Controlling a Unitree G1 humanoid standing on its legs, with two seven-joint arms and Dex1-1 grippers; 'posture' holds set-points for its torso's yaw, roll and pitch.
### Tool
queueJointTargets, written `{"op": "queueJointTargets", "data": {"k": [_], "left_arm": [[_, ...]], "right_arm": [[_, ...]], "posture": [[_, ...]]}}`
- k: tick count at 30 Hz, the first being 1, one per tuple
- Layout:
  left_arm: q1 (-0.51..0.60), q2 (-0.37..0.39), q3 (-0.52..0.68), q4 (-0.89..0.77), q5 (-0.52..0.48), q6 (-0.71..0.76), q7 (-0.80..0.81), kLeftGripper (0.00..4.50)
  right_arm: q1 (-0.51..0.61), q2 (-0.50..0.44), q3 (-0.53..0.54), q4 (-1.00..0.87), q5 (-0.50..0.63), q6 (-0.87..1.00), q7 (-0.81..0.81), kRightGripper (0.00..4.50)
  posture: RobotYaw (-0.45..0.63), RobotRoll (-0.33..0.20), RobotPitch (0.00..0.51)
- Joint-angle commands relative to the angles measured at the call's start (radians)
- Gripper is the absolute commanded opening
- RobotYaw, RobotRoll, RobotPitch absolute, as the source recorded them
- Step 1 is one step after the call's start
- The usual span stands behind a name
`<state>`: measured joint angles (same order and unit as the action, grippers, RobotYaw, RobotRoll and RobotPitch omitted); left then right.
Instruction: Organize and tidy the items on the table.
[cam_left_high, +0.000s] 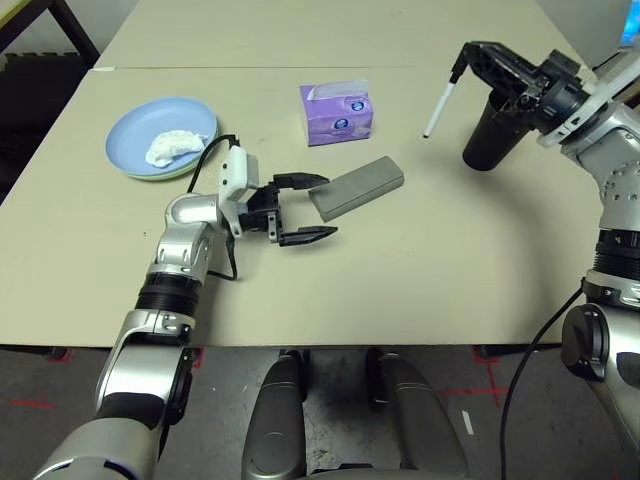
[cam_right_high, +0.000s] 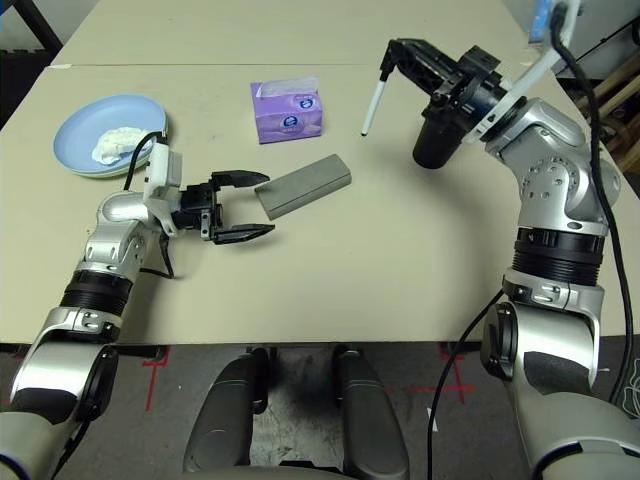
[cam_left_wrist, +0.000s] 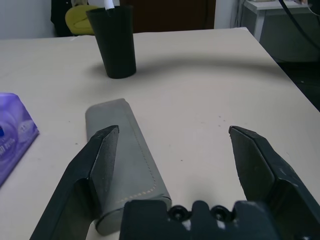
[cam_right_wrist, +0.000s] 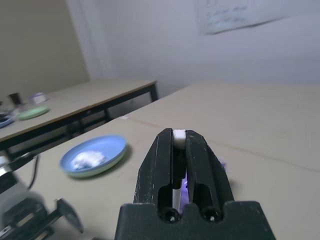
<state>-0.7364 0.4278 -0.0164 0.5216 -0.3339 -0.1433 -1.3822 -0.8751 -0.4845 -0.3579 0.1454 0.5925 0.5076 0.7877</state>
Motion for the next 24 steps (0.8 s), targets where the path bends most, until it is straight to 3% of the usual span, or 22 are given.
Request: {"op": "queueJointTargets", "data": {"k": [1,8,24], "left_arm": [[-0.001,-0.005,0.016,-0.007,-0.022,0.015,0.014,4.5],[0.004,-0.015,0.037,-0.027,-0.04,0.04,0.05,4.5],[0.018,-0.028,0.047,-0.025,-0.031,-0.026,0.142,4.5]], "right_arm": [[0.005,-0.007,-0.031,0.004,-0.029,-0.111,-0.057,0.19],[-0.027,-0.022,-0.043,0.053,-0.065,-0.268,-0.152,0.19],[0.075,-0.018,-0.031,0.027,-0.186,-0.451,-0.373,0.19]], "posture": [[0.06,0.0,0.183],[0.06,0.0,0.188],[0.06,0.0,0.181]]}}
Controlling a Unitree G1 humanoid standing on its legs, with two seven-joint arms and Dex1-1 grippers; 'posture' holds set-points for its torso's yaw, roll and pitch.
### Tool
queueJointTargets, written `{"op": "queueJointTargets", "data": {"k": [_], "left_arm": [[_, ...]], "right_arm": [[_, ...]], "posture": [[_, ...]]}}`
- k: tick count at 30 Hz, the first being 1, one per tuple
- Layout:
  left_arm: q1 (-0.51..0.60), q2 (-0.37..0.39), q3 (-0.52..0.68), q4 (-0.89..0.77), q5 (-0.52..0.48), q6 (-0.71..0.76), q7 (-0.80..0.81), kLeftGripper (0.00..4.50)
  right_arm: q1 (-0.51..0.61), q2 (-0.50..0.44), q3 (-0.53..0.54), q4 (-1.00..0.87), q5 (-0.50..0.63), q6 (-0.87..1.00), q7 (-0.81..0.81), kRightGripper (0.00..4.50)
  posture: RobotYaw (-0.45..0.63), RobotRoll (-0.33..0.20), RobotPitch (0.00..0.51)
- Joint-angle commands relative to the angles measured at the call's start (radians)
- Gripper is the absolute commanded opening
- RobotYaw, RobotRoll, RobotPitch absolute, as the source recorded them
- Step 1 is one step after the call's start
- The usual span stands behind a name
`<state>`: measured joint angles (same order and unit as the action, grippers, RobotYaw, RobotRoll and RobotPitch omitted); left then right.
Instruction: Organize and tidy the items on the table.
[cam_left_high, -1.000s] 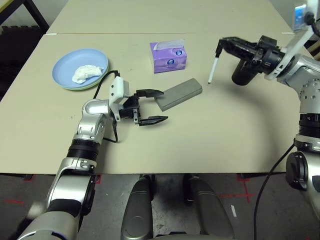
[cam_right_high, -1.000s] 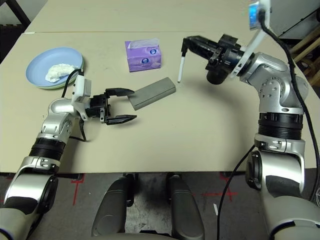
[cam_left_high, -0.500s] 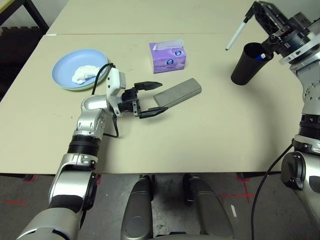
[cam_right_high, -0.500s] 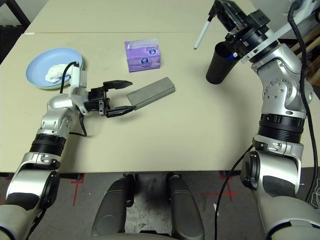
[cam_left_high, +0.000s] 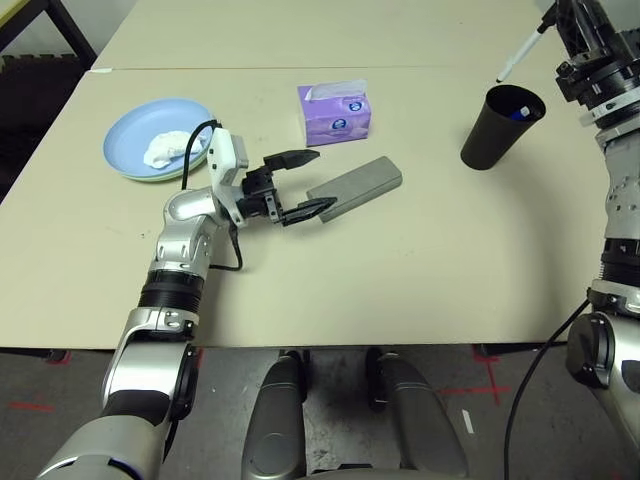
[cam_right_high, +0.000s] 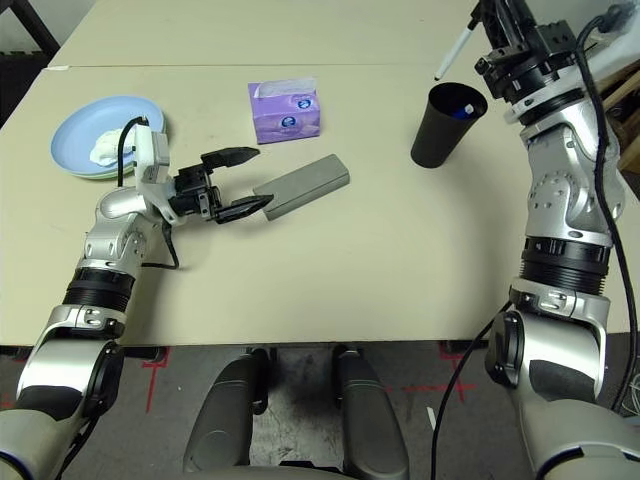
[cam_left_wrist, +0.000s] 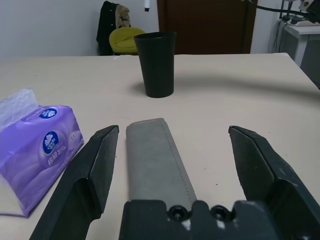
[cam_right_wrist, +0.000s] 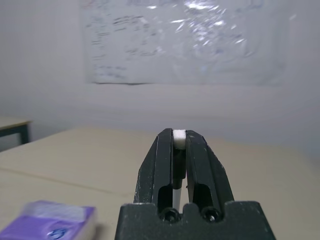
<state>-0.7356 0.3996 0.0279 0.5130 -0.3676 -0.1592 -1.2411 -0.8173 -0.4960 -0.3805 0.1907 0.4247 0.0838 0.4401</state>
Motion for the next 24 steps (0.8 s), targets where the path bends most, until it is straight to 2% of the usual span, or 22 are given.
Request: {"op": "queueJointTargets", "data": {"k": [1,10,21,24], "left_arm": [[0.018,0.001,0.002,-0.017,0.002,-0.01,0.002,4.5],[0.031,0.006,0.004,-0.033,-0.001,-0.006,0.008,4.5],[0.028,0.01,0.0,-0.031,-0.001,0.002,0.003,4.5],[0.028,0.009,0.0,-0.032,-0.002,0.003,0.003,4.5]], "right_arm": [[0.021,-0.007,-0.011,-0.016,-0.019,-0.03,-0.034,0.19],[0.091,0.0,0.005,-0.026,-0.063,-0.022,-0.107,0.19],[0.14,0.029,0.071,-0.068,-0.129,0.127,-0.225,0.19],[0.141,0.036,0.069,-0.081,-0.121,0.133,-0.23,1.21]], "posture": [[0.06,0.0,0.181],[0.07,0.0,0.181],[0.07,0.0,0.181],[0.07,0.0,0.18]]}}
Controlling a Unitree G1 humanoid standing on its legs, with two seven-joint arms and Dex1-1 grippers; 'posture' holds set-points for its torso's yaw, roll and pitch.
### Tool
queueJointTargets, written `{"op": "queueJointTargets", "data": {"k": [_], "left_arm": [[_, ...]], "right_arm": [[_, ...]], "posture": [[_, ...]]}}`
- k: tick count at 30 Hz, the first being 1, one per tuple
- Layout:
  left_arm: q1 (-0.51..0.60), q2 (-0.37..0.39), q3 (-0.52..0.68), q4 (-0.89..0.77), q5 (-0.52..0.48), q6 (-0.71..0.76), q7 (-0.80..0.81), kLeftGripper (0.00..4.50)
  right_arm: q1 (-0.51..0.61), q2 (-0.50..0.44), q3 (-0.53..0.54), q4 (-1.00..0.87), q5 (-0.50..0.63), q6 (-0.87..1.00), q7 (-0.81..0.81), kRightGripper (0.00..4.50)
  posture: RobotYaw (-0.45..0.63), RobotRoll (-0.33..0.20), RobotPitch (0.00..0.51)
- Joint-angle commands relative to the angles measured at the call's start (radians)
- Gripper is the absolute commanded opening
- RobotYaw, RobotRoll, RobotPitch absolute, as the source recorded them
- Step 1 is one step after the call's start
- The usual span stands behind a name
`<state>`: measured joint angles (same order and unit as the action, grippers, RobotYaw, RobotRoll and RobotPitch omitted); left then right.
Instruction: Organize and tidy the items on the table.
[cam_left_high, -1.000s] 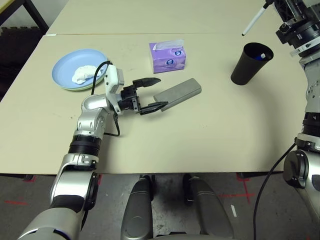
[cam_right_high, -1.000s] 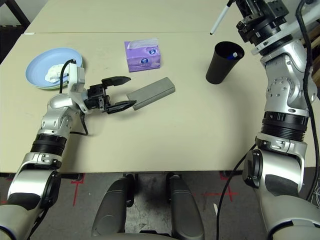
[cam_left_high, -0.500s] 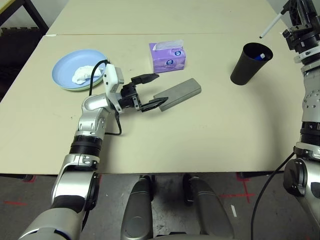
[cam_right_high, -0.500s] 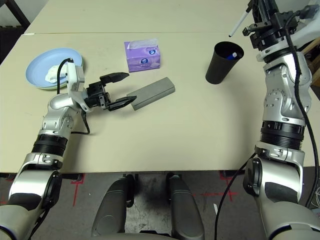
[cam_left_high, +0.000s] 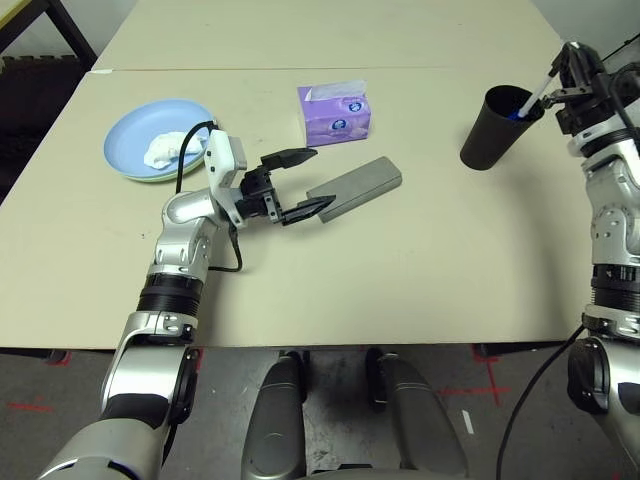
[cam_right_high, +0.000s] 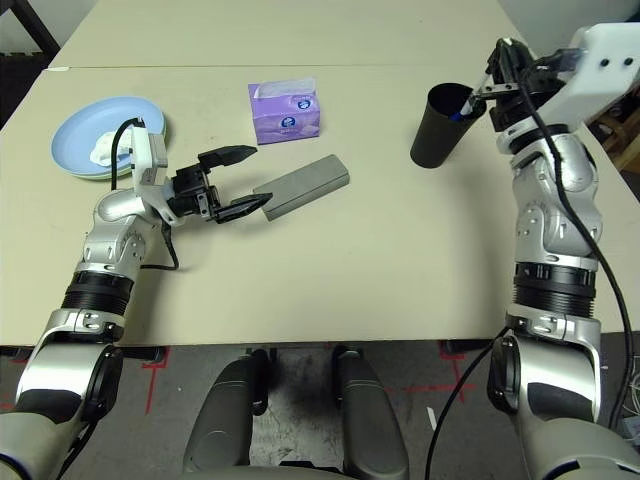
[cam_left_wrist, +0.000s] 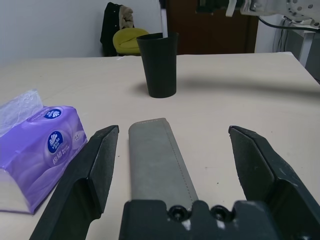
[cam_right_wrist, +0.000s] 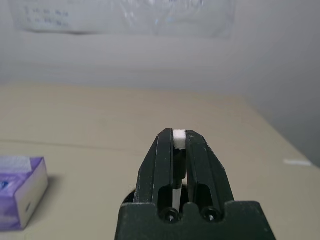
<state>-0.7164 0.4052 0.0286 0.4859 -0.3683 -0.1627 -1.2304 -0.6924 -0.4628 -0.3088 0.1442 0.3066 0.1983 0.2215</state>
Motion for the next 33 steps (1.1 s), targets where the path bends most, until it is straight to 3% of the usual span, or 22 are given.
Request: {"op": "queueJointTargets", "data": {"k": [1,8,9,14,19,22,26,33], "left_arm": [[0.01,0.004,-0.001,-0.006,-0.002,0.007,-0.008,4.5],[0.016,0.002,0.003,-0.015,-0.001,0.004,0.007,4.5],[0.017,0.002,0.004,-0.017,-0.001,0.004,0.01,4.5],[0.025,-0.005,0.028,-0.036,-0.001,0.0,0.081,4.5],[0.067,-0.018,0.059,-0.118,-0.002,0.022,0.202,4.5],[0.109,-0.032,0.076,-0.183,0.019,0.028,0.314,4.5],[0.162,-0.049,0.106,-0.233,0.065,-0.022,0.454,4.5],[0.195,-0.02,0.168,-0.183,0.182,-0.065,0.699,4.5]], "right_arm": [[0.015,0.003,-0.003,-0.04,0.0,0.021,-0.011,1.59],[0.016,-0.004,-0.009,-0.046,0.001,0.01,0.002,4.3],[0.016,-0.003,-0.01,-0.044,0.0,0.004,0.002,4.45],[0.03,0.023,0.0,-0.039,0.01,-0.028,0.022,4.45],[0.134,0.065,-0.02,-0.126,0.147,-0.019,0.151,4.45],[0.218,0.08,-0.042,-0.139,0.16,-0.05,0.163,4.45],[0.299,0.115,-0.065,-0.13,0.103,-0.112,0.079,4.45],[0.359,0.123,-0.007,-0.08,-0.033,-0.147,-0.006,4.45]], "posture": [[0.07,0.0,0.18],[0.08,0.0,0.182],[0.08,0.0,0.184],[0.08,0.0,0.188],[0.08,0.0,0.181],[0.09,0.0,0.176],[0.1,0.0,0.173],[0.09,0.0,0.177]]}}
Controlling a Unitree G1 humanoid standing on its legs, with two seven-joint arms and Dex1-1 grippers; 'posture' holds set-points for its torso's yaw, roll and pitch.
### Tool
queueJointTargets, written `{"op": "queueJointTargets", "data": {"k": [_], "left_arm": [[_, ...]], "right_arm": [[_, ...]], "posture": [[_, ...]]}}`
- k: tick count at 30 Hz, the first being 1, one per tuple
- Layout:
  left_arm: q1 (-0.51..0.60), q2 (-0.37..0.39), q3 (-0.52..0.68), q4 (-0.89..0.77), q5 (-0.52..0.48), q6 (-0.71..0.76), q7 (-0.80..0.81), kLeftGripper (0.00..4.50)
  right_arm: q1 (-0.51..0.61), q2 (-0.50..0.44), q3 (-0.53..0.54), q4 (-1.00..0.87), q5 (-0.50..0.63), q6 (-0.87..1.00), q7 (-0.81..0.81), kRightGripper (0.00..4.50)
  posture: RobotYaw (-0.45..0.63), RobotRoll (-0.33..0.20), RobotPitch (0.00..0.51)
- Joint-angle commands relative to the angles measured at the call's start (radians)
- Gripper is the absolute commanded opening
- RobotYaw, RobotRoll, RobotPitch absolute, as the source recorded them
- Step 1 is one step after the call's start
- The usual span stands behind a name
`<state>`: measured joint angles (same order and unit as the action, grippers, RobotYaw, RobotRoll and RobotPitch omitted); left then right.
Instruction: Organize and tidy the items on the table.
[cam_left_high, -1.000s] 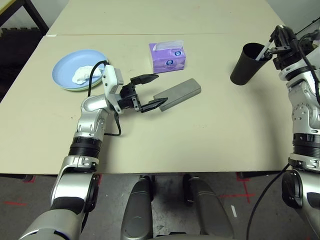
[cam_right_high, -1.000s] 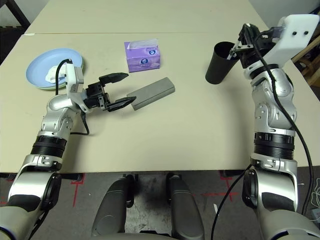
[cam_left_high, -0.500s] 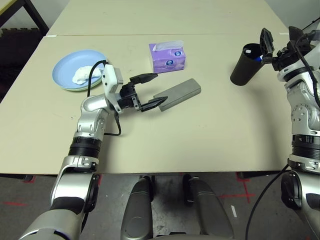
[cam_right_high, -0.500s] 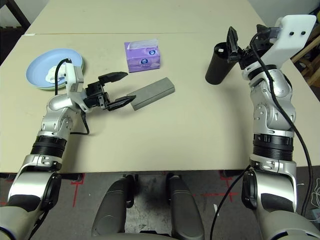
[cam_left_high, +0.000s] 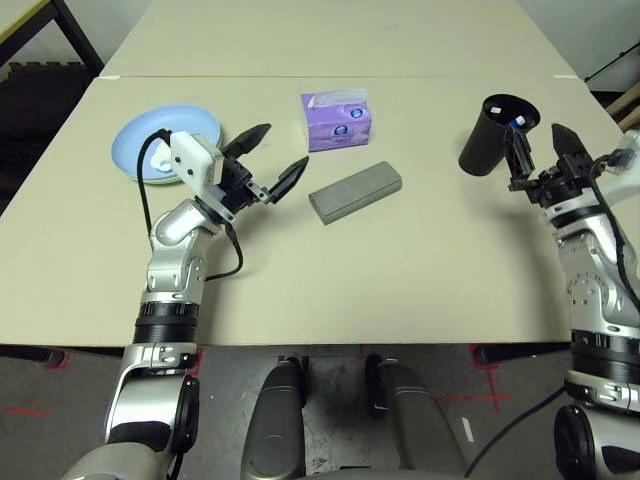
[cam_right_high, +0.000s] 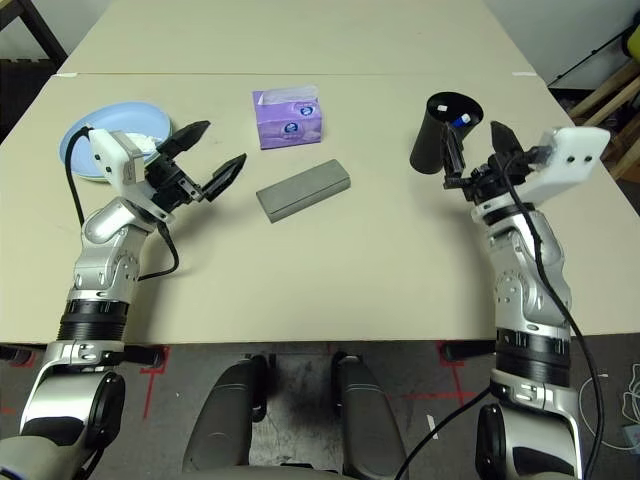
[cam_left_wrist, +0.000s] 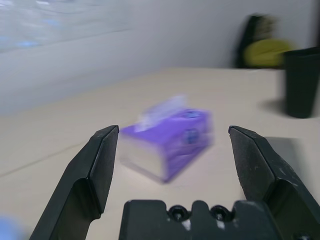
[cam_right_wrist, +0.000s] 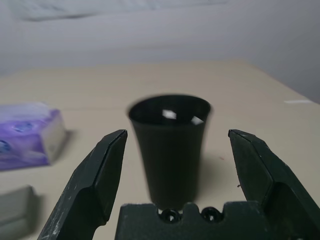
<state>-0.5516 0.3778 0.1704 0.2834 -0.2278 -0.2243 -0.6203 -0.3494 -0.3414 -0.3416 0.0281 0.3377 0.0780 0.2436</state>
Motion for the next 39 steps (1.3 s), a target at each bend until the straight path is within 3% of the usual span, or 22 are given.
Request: {"op": "queueJointTargets", "data": {"k": [1,7,11,17,29,39], "left_arm": [[0.036,0.005,0.038,0.021,0.044,0.005,0.122,4.5],[0.09,-0.031,0.094,-0.005,0.038,0.061,0.298,4.5],[0.133,-0.062,0.142,-0.045,0.023,0.07,0.404,4.5],[0.203,-0.013,0.161,-0.072,0.061,0.042,0.425,4.5],[0.214,0.027,0.177,-0.057,0.007,0.074,0.386,4.5],[0.21,0.029,0.188,-0.082,-0.055,0.153,0.361,4.5]], "right_arm": [[0.012,0.003,0.032,0.057,-0.083,-0.041,-0.038,4.45],[-0.055,0.008,0.073,0.204,-0.143,-0.107,-0.046,4.45],[-0.092,0.027,0.061,0.299,-0.094,-0.184,0.025,4.45],[-0.092,0.03,0.025,0.353,-0.034,-0.234,0.082,4.45],[-0.012,0.016,-0.009,0.177,-0.033,-0.144,-0.032,4.45],[-0.062,0.023,0.017,0.196,-0.038,-0.146,-0.017,4.45]], "posture": [[0.09,0.0,0.18],[0.09,0.0,0.18],[0.1,0.0,0.181],[0.14,0.0,0.186],[0.13,0.0,0.184],[0.13,0.0,0.176]]}}
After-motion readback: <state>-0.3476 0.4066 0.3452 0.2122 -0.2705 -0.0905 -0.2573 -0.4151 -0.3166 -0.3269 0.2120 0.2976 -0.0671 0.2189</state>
